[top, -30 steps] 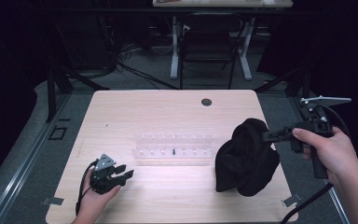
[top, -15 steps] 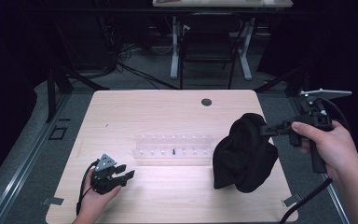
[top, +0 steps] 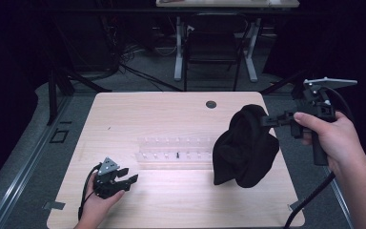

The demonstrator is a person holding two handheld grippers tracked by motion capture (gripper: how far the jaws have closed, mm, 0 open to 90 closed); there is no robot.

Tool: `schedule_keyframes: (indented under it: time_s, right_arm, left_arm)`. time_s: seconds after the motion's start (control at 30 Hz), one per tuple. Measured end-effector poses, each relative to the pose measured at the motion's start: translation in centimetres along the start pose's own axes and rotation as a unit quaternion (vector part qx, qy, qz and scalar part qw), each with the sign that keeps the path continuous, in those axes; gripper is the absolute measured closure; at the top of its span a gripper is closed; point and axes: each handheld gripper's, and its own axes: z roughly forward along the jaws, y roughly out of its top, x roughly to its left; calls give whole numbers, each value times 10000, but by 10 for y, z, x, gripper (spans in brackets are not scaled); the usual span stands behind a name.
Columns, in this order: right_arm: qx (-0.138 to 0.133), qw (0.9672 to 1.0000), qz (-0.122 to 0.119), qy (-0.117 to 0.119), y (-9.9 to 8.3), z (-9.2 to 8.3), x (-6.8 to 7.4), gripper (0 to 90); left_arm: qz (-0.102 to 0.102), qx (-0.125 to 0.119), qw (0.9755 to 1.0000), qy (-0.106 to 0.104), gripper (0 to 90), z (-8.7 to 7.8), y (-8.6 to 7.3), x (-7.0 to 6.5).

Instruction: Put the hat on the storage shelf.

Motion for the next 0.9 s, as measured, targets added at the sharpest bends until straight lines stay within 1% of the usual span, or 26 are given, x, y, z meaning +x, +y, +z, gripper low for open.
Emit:
schedule_keyframes:
  time_s: [0.13, 0.3, 0.33, 0.43, 0.53, 0.6, 0.77, 0.83, 0.9]
  right_arm:
    - [-18, 10000, -24, -1, 5, 6, 5, 883]
    - [0, 10000, -64, 8, 13, 13, 12, 883]
    - [-16, 10000, -71, 21, 14, 14, 13, 883]
    - [15, 10000, -87, 13, 19, 19, 17, 883]
    - [-42, 10000, -82, 20, 24, 24, 21, 883]
    - [-12, 9999, -106, 32, 27, 26, 22, 883]
    - [-75, 9998, -123, 126, 35, 35, 28, 883]
    - [-60, 9997, -169, 152, 38, 39, 30, 883]
    - [-70, 9997, -193, 155, 42, 43, 32, 883]
  left_arm:
    - [0, 52, 10000, -9, 494, 0, 0, 0]
    - [-22, 37, 10000, -41, 495, 1, 0, 1]
    - [-27, -1, 10000, -29, 495, 1, 0, 1]
    - [-35, -3, 10000, -44, 495, 1, 0, 1]
    - [-44, 2, 10000, -59, 494, 1, 0, 1]
    - [-31, 8, 10000, -62, 495, 2, 0, 1]
    - [-25, 9, 10000, -64, 495, 1, 0, 1]
    - [-18, 49, 10000, -65, 495, 1, 0, 1]
    - [-20, 40, 10000, -66, 496, 1, 0, 1]
